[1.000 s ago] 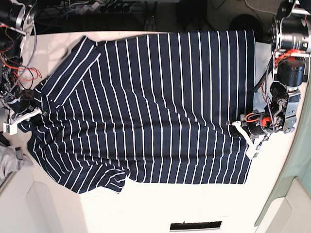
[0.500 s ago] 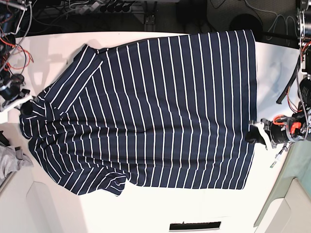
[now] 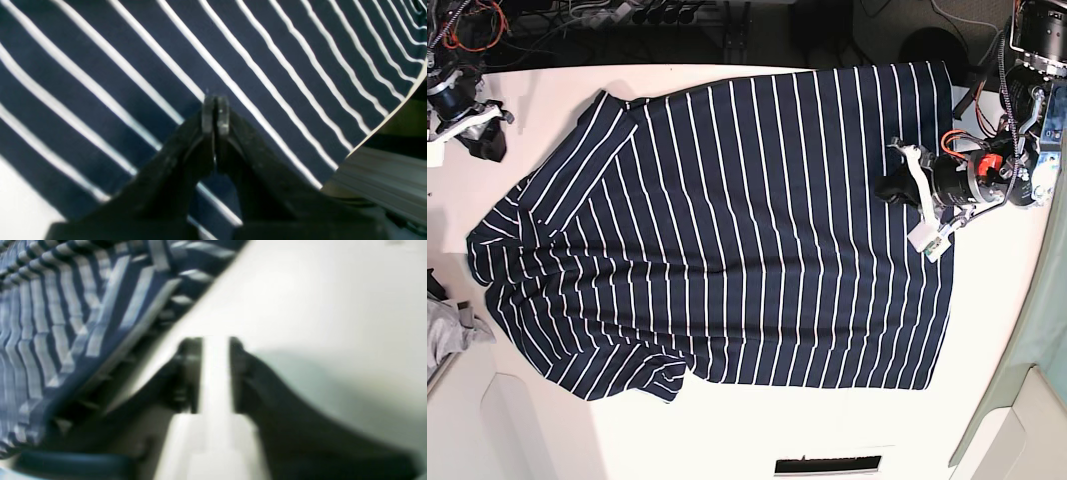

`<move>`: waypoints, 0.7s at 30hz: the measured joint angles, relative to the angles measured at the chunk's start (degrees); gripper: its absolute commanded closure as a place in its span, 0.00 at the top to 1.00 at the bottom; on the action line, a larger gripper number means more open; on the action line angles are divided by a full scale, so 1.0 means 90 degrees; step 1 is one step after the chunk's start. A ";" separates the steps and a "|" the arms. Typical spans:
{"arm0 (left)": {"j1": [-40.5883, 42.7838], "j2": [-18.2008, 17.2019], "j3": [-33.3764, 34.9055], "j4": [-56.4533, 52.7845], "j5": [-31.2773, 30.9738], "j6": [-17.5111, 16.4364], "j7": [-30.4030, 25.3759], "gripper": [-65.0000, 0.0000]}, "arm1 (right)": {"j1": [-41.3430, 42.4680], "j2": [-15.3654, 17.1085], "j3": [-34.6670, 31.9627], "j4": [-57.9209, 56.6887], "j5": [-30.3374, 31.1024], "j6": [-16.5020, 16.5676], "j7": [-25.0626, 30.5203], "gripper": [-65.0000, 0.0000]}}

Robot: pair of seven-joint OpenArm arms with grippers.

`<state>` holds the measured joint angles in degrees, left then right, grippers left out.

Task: Layout the t-shirt on the table in an organized manner, then fold the t-shirt properly
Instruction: 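Release the shirt and lift both grippers away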

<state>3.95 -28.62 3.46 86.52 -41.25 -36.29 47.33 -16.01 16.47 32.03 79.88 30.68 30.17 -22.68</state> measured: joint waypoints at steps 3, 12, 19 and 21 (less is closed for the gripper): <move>-0.0017 0.0219 -0.0012 0.0005 0.0044 0.0000 -0.0019 0.00 | 0.0034 -0.0192 -0.0007 0.0000 0.0146 0.0007 0.0012 0.44; 0.0000 0.0287 -0.0012 0.0005 0.0520 0.0000 -0.0019 0.00 | 0.0391 -0.0690 0.0019 -0.0002 0.0350 0.0053 -0.0158 0.44; 0.0000 0.0291 -0.0012 0.0005 0.0510 0.0000 -0.0092 0.00 | 0.0549 -0.0935 0.0029 -0.0002 0.0352 0.0053 -0.0158 0.44; 0.0000 0.0291 -0.0012 0.0005 0.0510 0.0000 -0.0097 0.00 | 0.0617 -0.1008 0.0027 -0.0002 0.0352 0.0053 -0.0158 0.44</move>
<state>3.95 -26.00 3.36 86.56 -36.67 -36.29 46.46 -10.46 7.40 32.27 79.85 33.85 30.65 -24.10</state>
